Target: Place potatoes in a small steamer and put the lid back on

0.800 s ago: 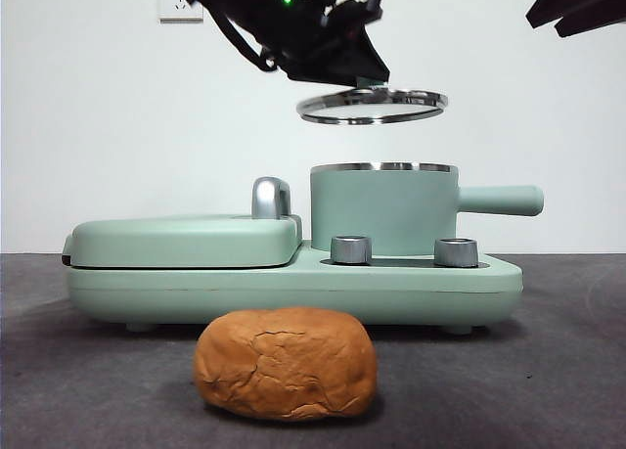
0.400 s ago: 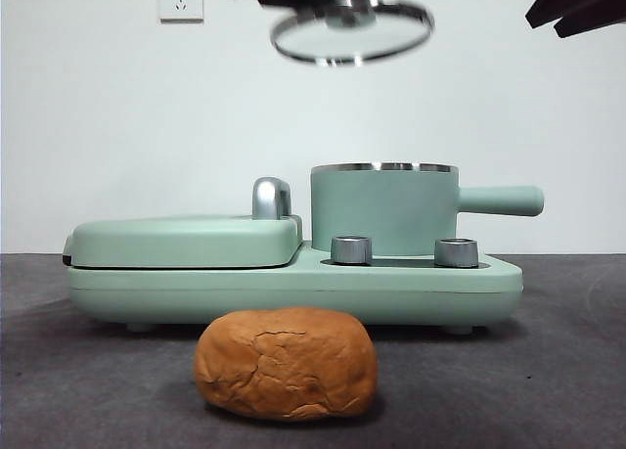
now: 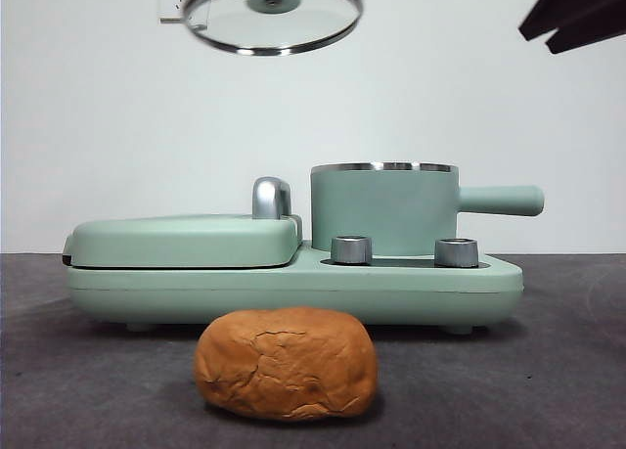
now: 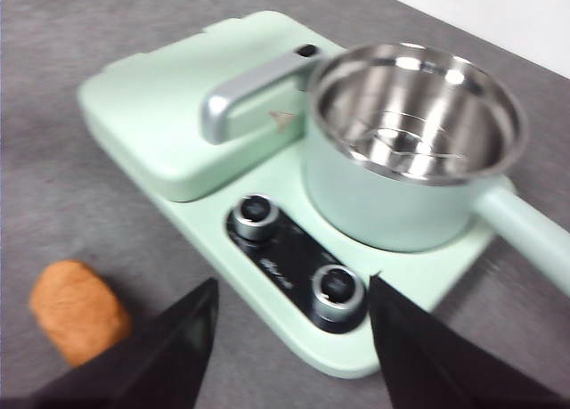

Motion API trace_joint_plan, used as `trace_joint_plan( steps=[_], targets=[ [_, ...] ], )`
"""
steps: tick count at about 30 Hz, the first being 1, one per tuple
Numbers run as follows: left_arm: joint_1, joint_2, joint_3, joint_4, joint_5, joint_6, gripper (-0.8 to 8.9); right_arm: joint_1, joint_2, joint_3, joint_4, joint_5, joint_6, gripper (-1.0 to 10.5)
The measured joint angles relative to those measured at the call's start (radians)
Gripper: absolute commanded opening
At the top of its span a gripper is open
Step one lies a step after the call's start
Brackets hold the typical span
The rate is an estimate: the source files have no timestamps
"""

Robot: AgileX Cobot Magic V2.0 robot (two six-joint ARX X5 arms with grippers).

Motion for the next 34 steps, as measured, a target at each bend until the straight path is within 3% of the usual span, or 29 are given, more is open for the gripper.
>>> trace_joint_plan(
  steps=[8,21,34],
  targets=[
    [0.012,-0.207,-0.178,-0.037,-0.036,-0.061,0.09,0.181,0.05,0.0,-0.009,0.001,-0.006,2.9],
    [0.013,-0.305,-0.188,-0.18,-0.079,-0.117,0.09,0.506,0.305,0.0,0.002,0.084,-0.008,3.4],
    [0.013,-0.304,-0.188,-0.224,-0.079,-0.124,0.09,0.566,0.529,0.0,0.16,0.178,-0.008,3.9]
  ],
)
